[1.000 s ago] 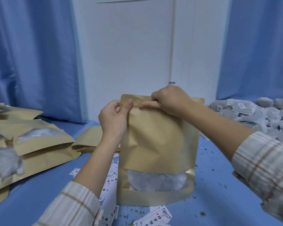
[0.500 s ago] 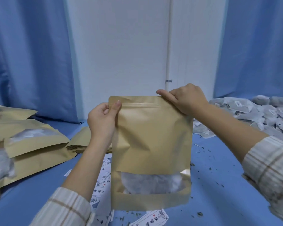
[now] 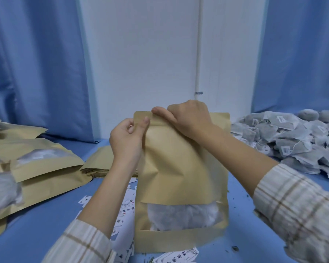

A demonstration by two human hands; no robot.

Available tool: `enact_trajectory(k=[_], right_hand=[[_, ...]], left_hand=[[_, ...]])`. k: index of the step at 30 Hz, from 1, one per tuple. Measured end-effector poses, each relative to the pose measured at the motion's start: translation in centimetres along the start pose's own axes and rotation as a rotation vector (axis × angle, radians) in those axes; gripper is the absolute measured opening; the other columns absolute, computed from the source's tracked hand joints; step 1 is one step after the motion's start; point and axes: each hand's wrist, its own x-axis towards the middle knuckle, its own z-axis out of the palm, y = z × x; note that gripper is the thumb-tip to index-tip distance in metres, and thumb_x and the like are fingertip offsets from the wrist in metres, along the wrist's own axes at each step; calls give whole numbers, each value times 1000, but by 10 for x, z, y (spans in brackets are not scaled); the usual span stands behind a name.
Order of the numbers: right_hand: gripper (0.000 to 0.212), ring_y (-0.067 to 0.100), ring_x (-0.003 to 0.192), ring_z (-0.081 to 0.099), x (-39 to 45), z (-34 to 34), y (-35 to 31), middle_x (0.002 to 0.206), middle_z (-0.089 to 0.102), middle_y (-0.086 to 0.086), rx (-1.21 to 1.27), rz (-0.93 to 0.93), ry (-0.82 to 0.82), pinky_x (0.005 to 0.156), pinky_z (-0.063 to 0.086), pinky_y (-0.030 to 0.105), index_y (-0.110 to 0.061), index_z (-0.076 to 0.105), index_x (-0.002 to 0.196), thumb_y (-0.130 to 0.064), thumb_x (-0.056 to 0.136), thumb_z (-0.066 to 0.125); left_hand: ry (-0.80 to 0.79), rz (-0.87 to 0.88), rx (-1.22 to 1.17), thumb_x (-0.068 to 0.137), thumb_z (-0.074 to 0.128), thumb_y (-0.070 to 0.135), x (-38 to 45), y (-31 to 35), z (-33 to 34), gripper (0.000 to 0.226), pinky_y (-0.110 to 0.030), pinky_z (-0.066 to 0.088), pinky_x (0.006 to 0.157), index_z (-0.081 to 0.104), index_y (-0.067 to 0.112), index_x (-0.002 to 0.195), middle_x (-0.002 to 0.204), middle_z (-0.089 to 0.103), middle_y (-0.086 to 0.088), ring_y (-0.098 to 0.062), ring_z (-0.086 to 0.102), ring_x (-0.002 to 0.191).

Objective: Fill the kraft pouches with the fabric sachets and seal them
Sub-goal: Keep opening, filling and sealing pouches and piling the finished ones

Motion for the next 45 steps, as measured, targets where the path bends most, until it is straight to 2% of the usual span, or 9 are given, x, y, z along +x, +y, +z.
enact_trajectory(k=[6, 13, 18, 23, 29, 32, 38, 41, 45], right_hand=[[60, 30, 68, 53, -17, 2, 34, 59, 59, 13, 46, 119, 15, 63, 37, 34, -15, 45, 51, -56, 93, 36], [64, 27, 56, 41, -21, 0, 47, 43, 32, 4, -2, 232, 4, 56, 29, 31, -13, 27, 46, -54, 96, 30], [63, 24, 53, 38, -19, 4, 45, 43, 28, 1, -74, 206, 83, 50, 20, 30, -15, 24, 48, -57, 93, 35], [40, -3, 81, 55, -42, 18, 59, 87, 57, -23, 639, 485, -42, 70, 40, 15, -31, 57, 94, -64, 72, 63], [44, 16, 97, 68, -100, 55, 71, 109, 70, 4, 1435, 702, -681, 74, 55, 26, -14, 68, 103, -43, 70, 68], [42, 19, 96, 68, -114, 78, 58, 106, 71, 6, 1546, 783, -608, 72, 55, 25, -8, 65, 107, -30, 72, 70], [30, 17, 87, 70, -115, 96, 40, 100, 72, 6, 1676, 984, -213, 67, 56, 25, -6, 64, 109, -24, 85, 64], [31, 16, 84, 69, -114, 99, 25, 99, 71, 5, 1690, 1015, -197, 66, 54, 26, -5, 62, 114, -21, 88, 61], [33, 24, 95, 65, -116, 102, 1, 111, 66, 11, 1925, 909, -293, 73, 56, 31, -9, 53, 123, -3, 91, 51]], left_hand=[[32, 32, 94, 84, 69, 29, 7, -4, -9, 42, -28, 25, 56, 54, -7, 69, 57, 37, -4, -13, 31, 59], [-18, -39, 5, 86, 68, 28, 8, -9, -11, 46, -29, 22, 53, 45, -7, 66, 54, 32, 3, -13, 28, 57], [-245, -280, -146, 79, 75, 20, 10, -6, -12, 11, -26, 51, 67, 72, 16, 69, 73, 72, 3, -15, 66, 70], [-67, -272, -114, 77, 77, 20, 17, -15, -18, 8, -26, 51, 68, 71, 16, 73, 70, 71, 8, -14, 64, 71], [-57, -391, -269, 81, 73, 17, 27, -26, -21, 10, -24, 53, 67, 64, 12, 80, 73, 69, 2, -11, 65, 65], [-98, -446, -235, 80, 73, 32, 30, -34, -24, 24, -26, 48, 66, 58, 14, 82, 75, 64, 0, -13, 61, 66], [-668, -660, 113, 65, 81, 41, 4, -73, -66, 43, -29, 51, 69, 71, 18, 100, 98, 73, -6, -20, 69, 86], [-631, -763, 167, 59, 82, 36, -12, -88, -80, 18, -25, 51, 54, 74, 20, 64, 69, 70, -5, -18, 68, 61], [-464, -762, 86, 47, 85, 37, -11, -89, -96, 38, -28, 53, 52, 73, 14, 75, 73, 70, -11, -22, 68, 61]])
